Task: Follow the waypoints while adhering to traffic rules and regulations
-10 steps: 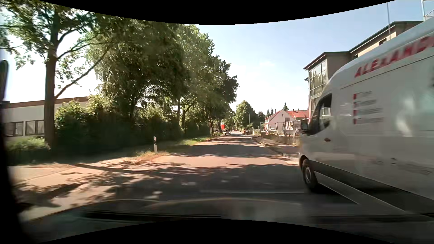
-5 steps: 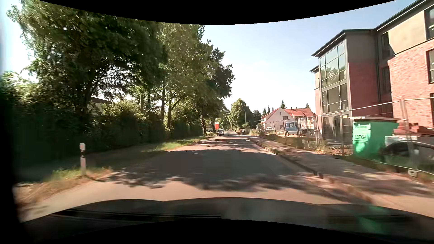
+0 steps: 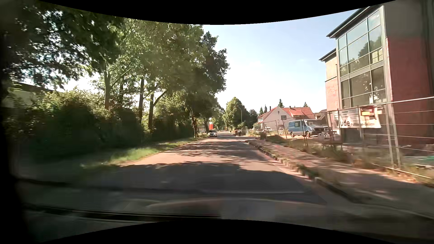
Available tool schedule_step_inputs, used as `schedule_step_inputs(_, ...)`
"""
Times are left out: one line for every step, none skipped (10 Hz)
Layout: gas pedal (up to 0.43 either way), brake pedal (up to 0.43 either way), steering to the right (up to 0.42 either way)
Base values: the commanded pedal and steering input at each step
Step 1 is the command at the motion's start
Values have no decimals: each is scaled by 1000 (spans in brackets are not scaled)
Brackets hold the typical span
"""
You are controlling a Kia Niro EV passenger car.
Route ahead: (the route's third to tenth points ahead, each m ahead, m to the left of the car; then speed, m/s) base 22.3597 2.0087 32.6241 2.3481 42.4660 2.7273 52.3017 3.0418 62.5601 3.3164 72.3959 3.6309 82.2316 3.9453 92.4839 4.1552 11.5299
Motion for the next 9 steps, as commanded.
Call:
schedule_step_inputs(177, 6, 11)
schedule_step_inputs(177, 6, 8)
schedule_step_inputs(177, 6, 4)
schedule_step_inputs(177, 6, 0)
schedule_step_inputs(177, 6, -2)
schedule_step_inputs(177, 6, -3)
schedule_step_inputs(177, 6, -3)
schedule_step_inputs(177, 6, -5)
schedule_step_inputs(189, 6, -10)
